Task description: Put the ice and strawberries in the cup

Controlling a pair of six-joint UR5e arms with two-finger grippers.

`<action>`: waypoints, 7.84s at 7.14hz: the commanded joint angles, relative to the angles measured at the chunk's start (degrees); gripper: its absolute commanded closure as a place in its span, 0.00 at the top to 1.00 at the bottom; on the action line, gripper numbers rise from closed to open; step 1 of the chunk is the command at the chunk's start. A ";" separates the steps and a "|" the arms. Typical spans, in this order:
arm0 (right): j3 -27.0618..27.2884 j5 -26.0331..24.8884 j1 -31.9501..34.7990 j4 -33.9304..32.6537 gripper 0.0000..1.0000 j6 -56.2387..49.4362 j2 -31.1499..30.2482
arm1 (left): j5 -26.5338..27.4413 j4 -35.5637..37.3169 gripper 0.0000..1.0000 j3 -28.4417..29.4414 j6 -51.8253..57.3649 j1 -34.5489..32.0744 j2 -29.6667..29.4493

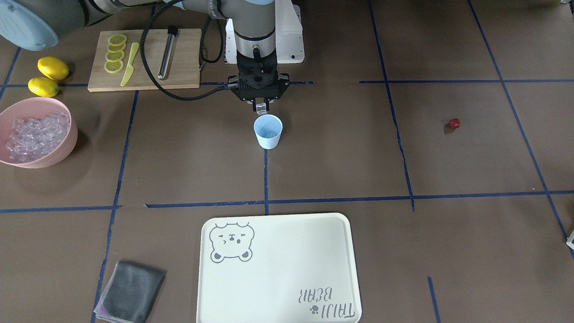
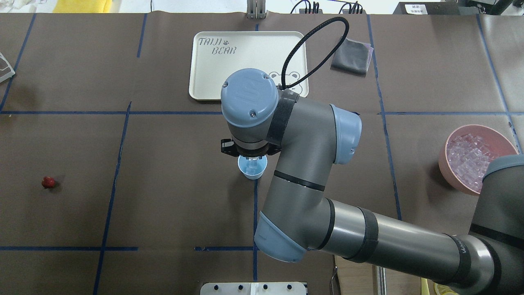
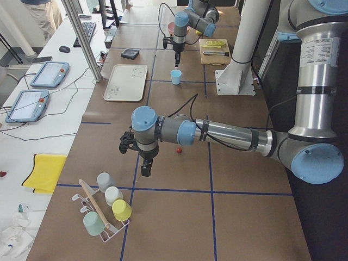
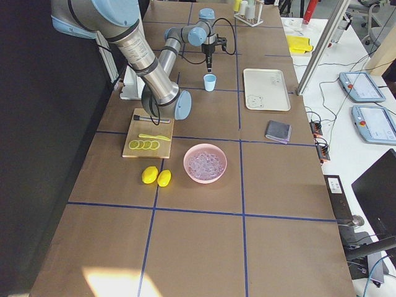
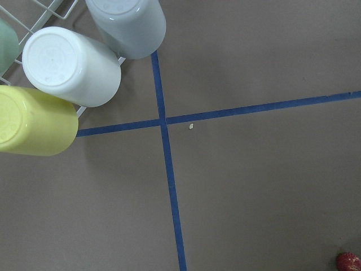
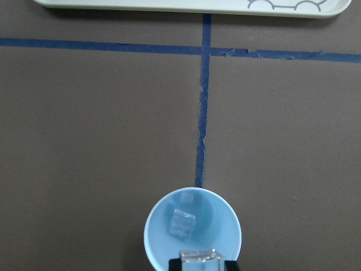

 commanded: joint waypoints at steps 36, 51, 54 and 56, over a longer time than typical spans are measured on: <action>8.38 28.32 66.41 9.72 1.00 -82.35 -62.69 | 16.78 -37.53 1.00 0.48 -44.12 40.49 8.29; 9.52 28.41 66.41 9.81 1.00 -82.35 -62.77 | 10.71 9.11 0.00 -35.24 -33.32 30.65 3.42; 9.61 28.41 66.41 9.81 1.00 -82.35 -62.69 | 11.32 24.52 0.00 -33.30 -40.72 34.48 -17.67; 9.61 28.41 66.41 9.72 1.00 -82.35 -62.60 | 16.48 24.26 0.00 -26.63 -55.22 43.18 -27.96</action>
